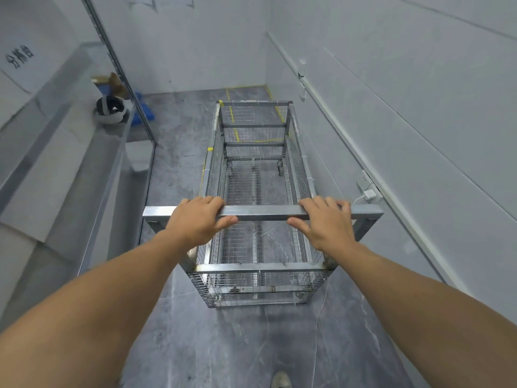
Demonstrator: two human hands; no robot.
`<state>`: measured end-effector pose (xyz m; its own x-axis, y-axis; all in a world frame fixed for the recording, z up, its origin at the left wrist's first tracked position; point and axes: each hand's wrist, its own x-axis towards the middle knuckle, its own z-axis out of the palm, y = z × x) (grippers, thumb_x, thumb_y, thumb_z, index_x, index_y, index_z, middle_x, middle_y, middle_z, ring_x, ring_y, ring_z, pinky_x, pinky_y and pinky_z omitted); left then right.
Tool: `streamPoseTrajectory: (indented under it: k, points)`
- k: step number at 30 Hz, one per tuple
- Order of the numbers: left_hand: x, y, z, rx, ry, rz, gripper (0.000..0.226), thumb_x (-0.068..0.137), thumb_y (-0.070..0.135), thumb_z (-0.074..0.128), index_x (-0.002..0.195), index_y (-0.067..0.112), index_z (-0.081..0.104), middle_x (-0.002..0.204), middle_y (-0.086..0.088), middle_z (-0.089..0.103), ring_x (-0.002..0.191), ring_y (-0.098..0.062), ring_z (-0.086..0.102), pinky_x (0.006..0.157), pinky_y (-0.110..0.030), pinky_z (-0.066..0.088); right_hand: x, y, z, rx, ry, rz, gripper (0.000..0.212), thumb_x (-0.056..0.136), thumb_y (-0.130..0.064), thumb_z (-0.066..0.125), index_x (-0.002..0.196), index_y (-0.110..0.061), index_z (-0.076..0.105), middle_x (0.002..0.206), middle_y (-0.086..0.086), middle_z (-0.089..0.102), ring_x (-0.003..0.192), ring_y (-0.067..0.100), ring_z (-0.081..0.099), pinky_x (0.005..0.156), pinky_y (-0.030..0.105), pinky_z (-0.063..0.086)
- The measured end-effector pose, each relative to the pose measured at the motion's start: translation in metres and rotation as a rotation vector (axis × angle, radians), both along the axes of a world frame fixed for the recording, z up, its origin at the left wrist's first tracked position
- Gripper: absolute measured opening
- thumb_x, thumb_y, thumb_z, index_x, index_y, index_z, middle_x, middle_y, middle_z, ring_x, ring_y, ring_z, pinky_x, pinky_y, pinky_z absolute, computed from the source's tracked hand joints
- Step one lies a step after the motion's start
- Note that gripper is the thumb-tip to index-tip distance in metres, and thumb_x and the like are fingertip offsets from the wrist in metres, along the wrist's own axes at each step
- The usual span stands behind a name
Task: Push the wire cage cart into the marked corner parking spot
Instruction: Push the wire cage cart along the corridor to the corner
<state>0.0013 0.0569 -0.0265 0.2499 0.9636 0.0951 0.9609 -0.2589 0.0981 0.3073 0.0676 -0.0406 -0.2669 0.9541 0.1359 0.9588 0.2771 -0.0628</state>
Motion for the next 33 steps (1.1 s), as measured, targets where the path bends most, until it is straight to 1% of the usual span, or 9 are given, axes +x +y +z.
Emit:
streamPoseTrajectory:
  k: [2,5,11,16,20,23,25,29,33]
  points:
    - [0.001,0.009,-0.001,0.0,-0.004,0.007,0.056,0.078,0.082,0.016,0.077,0.03,0.039,0.07,0.015,0.044,0.07,-0.015,0.044,0.068,-0.035,0.028,0.0,0.011,0.002,-0.008,-0.017,-0.006,0.066,0.082,-0.082,0.017,0.107,-0.033,0.052,0.102,-0.011,0.056,0.099,0.017,0.047,0.09,0.041,0.023]
    - [0.003,0.021,-0.005,0.033,0.002,0.01,0.058,0.078,0.081,0.017,0.077,0.029,0.04,0.073,0.012,0.048,0.069,-0.016,0.046,0.067,-0.036,0.028,0.001,0.025,0.002,0.004,-0.04,-0.004,0.063,0.081,-0.083,0.018,0.097,-0.031,0.05,0.097,-0.01,0.055,0.095,0.018,0.048,0.086,0.041,0.023]
    - [0.003,0.045,-0.007,0.041,0.015,0.038,0.058,0.08,0.08,0.021,0.084,0.028,0.048,0.08,0.012,0.054,0.075,-0.014,0.046,0.07,-0.035,0.028,0.003,0.054,0.0,0.019,-0.012,0.017,0.057,0.082,-0.082,0.019,0.091,-0.032,0.044,0.091,-0.011,0.052,0.09,0.017,0.047,0.085,0.04,0.023]
    - [0.003,0.066,-0.007,0.059,0.005,0.06,0.058,0.08,0.08,0.023,0.085,0.029,0.05,0.08,0.014,0.052,0.075,-0.013,0.045,0.071,-0.035,0.027,0.002,0.076,-0.001,0.035,-0.009,0.021,0.061,0.082,-0.082,0.02,0.097,-0.032,0.051,0.094,-0.011,0.055,0.092,0.017,0.048,0.087,0.041,0.025]
    - [0.004,0.087,-0.008,0.089,0.007,0.064,0.055,0.081,0.078,0.024,0.082,0.029,0.049,0.077,0.014,0.05,0.072,-0.013,0.043,0.07,-0.035,0.027,0.003,0.097,0.0,0.036,-0.014,0.029,0.064,0.082,-0.082,0.018,0.109,-0.036,0.054,0.099,-0.011,0.058,0.095,0.017,0.049,0.087,0.041,0.026]
    - [0.006,0.108,-0.009,0.11,-0.007,0.047,0.05,0.082,0.078,0.026,0.079,0.031,0.043,0.076,0.014,0.05,0.071,-0.012,0.042,0.069,-0.035,0.027,0.005,0.12,0.0,0.017,-0.015,0.023,0.063,0.083,-0.082,0.019,0.114,-0.038,0.052,0.102,-0.012,0.057,0.098,0.016,0.048,0.088,0.041,0.027]
    - [0.006,0.123,-0.008,0.119,-0.022,0.026,0.047,0.083,0.078,0.026,0.076,0.032,0.037,0.073,0.014,0.049,0.069,-0.013,0.043,0.067,-0.035,0.028,0.005,0.136,-0.001,0.01,-0.017,0.008,0.062,0.083,-0.082,0.021,0.114,-0.038,0.052,0.102,-0.012,0.057,0.099,0.016,0.048,0.09,0.042,0.027]
    - [0.001,0.158,-0.009,0.115,0.0,0.015,0.051,0.083,0.078,0.024,0.076,0.03,0.04,0.072,0.014,0.05,0.069,-0.013,0.045,0.066,-0.034,0.028,-0.002,0.165,-0.002,0.019,-0.012,-0.027,0.061,0.084,-0.081,0.021,0.112,-0.037,0.053,0.103,-0.011,0.057,0.099,0.017,0.048,0.092,0.042,0.027]
    - [-0.014,0.196,-0.007,0.101,0.003,0.008,0.05,0.082,0.078,0.022,0.076,0.031,0.038,0.071,0.014,0.045,0.068,-0.014,0.044,0.066,-0.035,0.028,-0.018,0.198,-0.001,0.038,0.016,-0.042,0.063,0.084,-0.08,0.021,0.111,-0.034,0.055,0.102,-0.009,0.057,0.098,0.019,0.048,0.092,0.042,0.026]
